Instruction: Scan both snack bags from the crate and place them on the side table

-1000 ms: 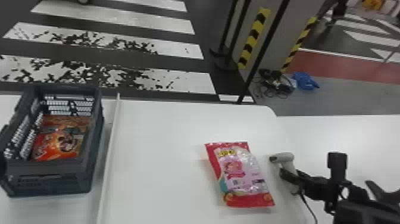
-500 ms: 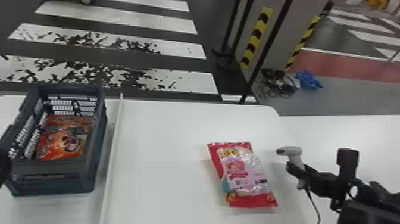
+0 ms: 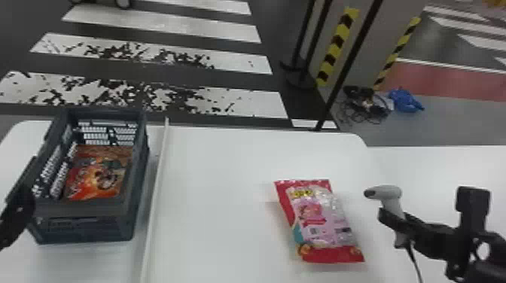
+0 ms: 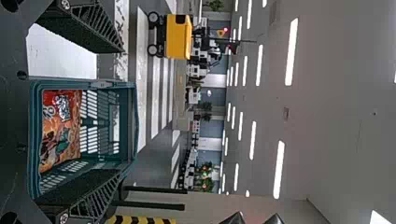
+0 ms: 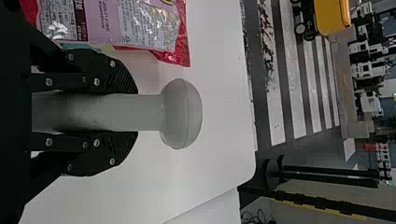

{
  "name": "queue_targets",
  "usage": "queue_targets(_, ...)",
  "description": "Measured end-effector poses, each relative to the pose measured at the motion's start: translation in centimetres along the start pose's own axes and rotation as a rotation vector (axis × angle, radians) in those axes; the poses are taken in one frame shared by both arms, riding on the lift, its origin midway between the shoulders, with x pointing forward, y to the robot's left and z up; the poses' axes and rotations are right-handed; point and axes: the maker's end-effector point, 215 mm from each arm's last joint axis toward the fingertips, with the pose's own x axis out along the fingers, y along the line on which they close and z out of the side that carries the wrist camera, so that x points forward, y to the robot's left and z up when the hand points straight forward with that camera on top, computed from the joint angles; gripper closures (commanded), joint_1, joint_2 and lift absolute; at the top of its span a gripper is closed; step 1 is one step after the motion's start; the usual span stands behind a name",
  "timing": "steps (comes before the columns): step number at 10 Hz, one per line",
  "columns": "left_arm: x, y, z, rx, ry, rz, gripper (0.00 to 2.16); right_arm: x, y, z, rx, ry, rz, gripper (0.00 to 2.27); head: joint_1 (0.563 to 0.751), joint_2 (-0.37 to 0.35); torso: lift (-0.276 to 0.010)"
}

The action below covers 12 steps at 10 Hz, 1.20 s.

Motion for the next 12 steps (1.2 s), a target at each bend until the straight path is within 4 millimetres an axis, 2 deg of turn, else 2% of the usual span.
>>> queue_targets(2,0.0,0.0,-0.1,-0.001,0.002,-0.001,0.08,-2.4,1.9,-0.9,0.013,0.052,0.003,2.24,0.695,-0.218,-0.098)
queue_targets(5,0.2,-0.1,0.0,-0.002,0.0,-0.004,0.08,-5.2,6.4,-2.7,0.012,0.117,0.059,2.24,0.695,-0.176,-0.098)
queue_targets(7,0.1,-0.1,-0.1,-0.003,0.002,-0.003,0.08,-6.3,9.5,-3.8,0.014,0.158,0.105,2.24,0.695,-0.126,-0.098)
queue_targets(12,-0.2,0.0,-0.6,-0.005,0.012,0.001,0.08,-7.6,15.4,-5.3,0.02,0.219,0.202,2.24,0.695,-0.032,-0.098)
